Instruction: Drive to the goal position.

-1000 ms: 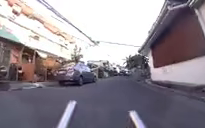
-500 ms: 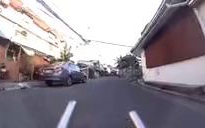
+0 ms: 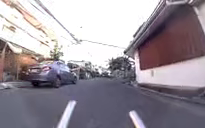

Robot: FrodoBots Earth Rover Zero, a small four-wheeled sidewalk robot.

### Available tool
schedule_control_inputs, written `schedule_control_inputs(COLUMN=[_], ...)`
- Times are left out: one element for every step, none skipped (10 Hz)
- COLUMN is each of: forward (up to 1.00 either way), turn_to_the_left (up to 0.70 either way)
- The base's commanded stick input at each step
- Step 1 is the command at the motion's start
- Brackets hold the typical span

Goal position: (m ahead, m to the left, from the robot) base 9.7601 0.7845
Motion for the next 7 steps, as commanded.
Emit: schedule_control_inputs(forward=[0.85,0.85,0.85,0.85,0.85,0.85,0.85], turn_to_the_left=[-0.34,-0.33,-0.31,0.0,0.0,0.0,0.0])
